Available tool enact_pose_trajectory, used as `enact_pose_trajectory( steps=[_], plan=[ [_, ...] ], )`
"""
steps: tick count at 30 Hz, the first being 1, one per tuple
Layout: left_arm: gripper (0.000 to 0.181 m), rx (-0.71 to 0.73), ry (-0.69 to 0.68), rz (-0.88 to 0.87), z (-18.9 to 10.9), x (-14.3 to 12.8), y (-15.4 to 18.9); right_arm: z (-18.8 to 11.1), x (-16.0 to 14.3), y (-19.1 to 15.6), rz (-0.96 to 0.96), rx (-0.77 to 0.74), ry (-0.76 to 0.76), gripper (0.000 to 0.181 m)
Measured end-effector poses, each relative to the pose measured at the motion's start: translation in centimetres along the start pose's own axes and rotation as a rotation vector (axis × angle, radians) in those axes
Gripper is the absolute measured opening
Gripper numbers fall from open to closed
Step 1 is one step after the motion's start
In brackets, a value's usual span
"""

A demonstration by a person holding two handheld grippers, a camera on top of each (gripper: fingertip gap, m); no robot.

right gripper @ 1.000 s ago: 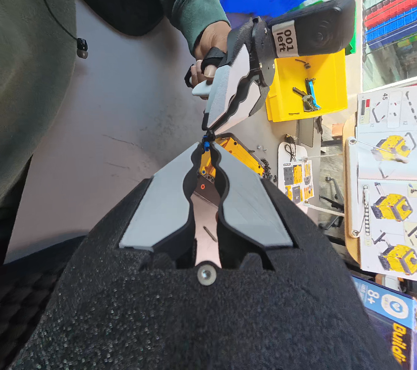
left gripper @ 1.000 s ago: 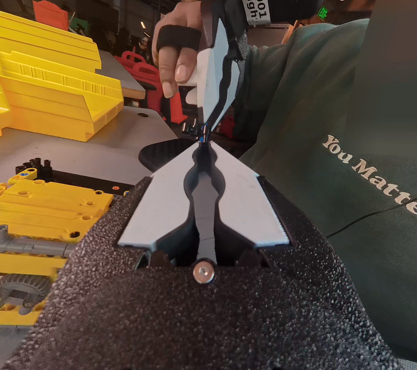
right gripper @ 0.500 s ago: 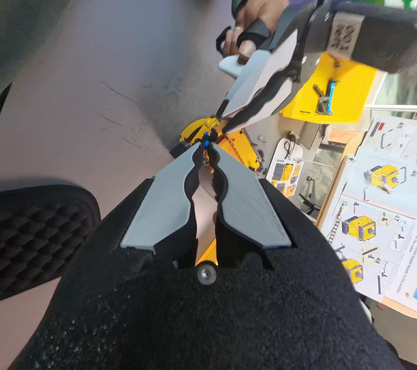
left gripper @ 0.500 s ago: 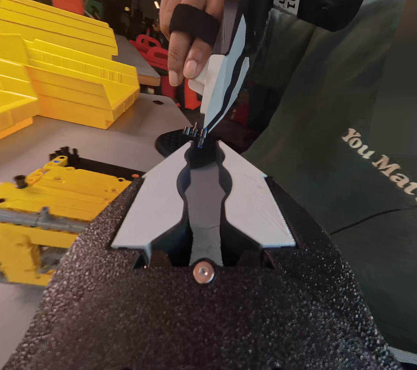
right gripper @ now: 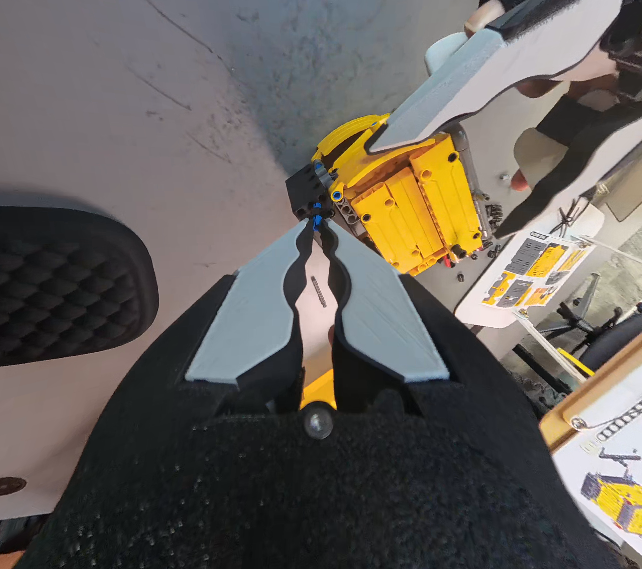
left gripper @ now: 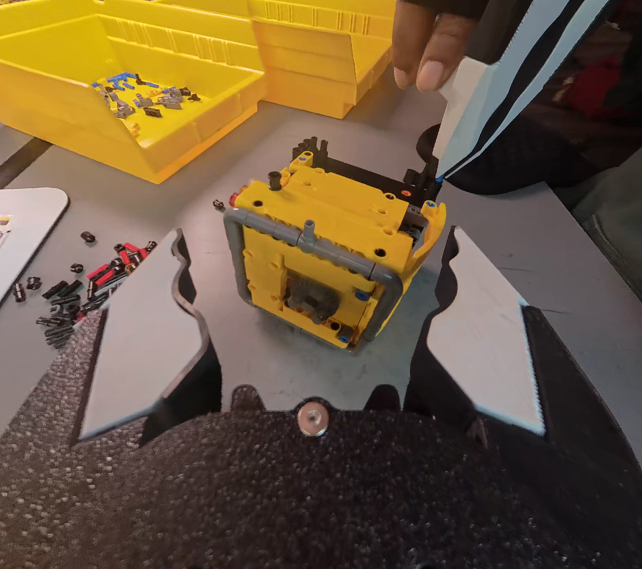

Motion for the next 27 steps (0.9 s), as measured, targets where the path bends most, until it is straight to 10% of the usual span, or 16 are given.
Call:
enact_pose_trajectory(
  steps=[27],
  plan=[
    [0.122,-0.07,-0.079,-0.02,1.5,-1.8,0.5,0.3,-0.3,-0.1,-0.115,0.222,-0.276,0.003]
  ],
)
Point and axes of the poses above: each gripper's, where its closed fingertips meet, z out along the fingers, x out of its top, y = z × x across the jaws, the point moved 1 cm from there along -z, back along the fingers, and after that the axes turned 3 degrees about x, right-handed, at the moved point
